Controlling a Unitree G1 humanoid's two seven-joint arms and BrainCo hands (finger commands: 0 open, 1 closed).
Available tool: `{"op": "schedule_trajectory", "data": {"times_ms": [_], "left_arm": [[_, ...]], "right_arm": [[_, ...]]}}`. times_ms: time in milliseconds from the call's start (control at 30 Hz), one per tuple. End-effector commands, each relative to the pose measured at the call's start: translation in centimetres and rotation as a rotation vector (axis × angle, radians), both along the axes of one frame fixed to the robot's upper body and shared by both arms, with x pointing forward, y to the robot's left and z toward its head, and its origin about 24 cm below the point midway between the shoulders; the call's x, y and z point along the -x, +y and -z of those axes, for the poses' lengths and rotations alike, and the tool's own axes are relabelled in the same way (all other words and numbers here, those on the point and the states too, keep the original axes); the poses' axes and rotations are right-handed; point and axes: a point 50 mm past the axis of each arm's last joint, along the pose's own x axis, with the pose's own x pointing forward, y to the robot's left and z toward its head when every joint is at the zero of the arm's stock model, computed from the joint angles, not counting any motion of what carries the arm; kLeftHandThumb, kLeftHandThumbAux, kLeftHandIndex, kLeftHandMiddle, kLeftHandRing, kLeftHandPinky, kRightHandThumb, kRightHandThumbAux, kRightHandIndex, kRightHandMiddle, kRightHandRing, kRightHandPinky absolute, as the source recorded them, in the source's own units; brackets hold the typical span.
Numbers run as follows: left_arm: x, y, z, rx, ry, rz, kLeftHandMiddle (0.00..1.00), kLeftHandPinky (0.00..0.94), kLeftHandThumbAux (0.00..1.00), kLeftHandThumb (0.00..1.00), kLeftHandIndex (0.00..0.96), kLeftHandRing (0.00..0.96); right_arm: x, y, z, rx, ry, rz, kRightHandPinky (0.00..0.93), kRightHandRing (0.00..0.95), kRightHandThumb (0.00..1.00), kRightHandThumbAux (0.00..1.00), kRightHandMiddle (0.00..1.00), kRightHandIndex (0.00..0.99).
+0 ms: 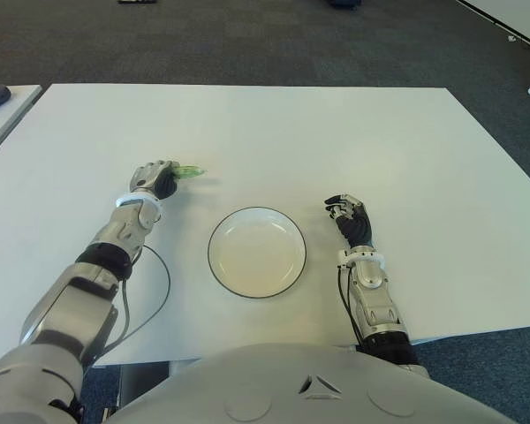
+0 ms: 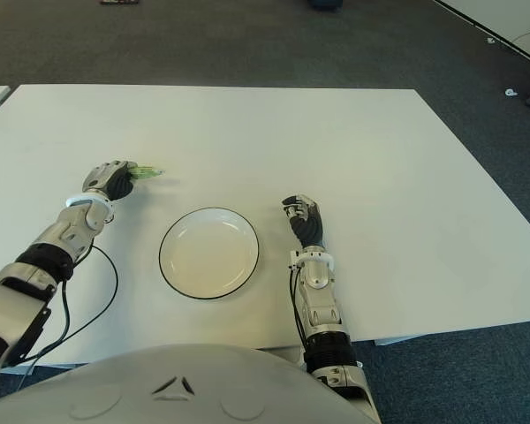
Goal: Put the toothpaste on the table into the plate.
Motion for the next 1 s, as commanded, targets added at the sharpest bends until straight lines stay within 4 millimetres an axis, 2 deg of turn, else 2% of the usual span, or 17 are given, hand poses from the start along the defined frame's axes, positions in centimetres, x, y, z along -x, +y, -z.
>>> {"op": "schedule_trajectory", "data": {"times_ms": [33, 433, 633, 933, 1000], "left_arm": [[0.9, -1.0, -2.8, 0.095, -0.086, 0.077, 0.576, 0.723, 0.674, 0.839, 0.414, 0.757], [3.0, -3.9, -5.5, 0.228, -0.221, 0.238, 0.582, 0.757, 0.673, 0.841, 0.417, 0.777], [3.6, -4.5, -6.2, 0.245, -0.252, 0.28, 0.579, 0.755, 0.672, 0.842, 0.418, 0.777], [6.1, -8.1, -7.2, 0.362, -0.223, 0.445, 0.572, 0.739, 0.672, 0.841, 0.416, 0.773], [6.5, -8.5, -7.4, 0.377, -0.207, 0.486, 0.568, 0.76, 0.672, 0.841, 0.416, 0.78]], "right_arm": [[-0.1, 0.1, 0.3, -0.009, 0.017, 0.001, 0.416, 0.401, 0.711, 0.732, 0.418, 0.419], [-0.3, 0.2, 0.2, -0.011, 0.023, 0.002, 0.42, 0.408, 0.712, 0.731, 0.422, 0.419], [-0.3, 0.2, 0.2, -0.007, 0.023, 0.0, 0.418, 0.404, 0.711, 0.731, 0.417, 0.419], [-0.4, 0.3, 0.1, -0.015, 0.012, -0.003, 0.428, 0.41, 0.711, 0.731, 0.421, 0.42], [-0.4, 0.3, 0.0, -0.016, 0.012, -0.004, 0.428, 0.411, 0.711, 0.731, 0.423, 0.42]]}}
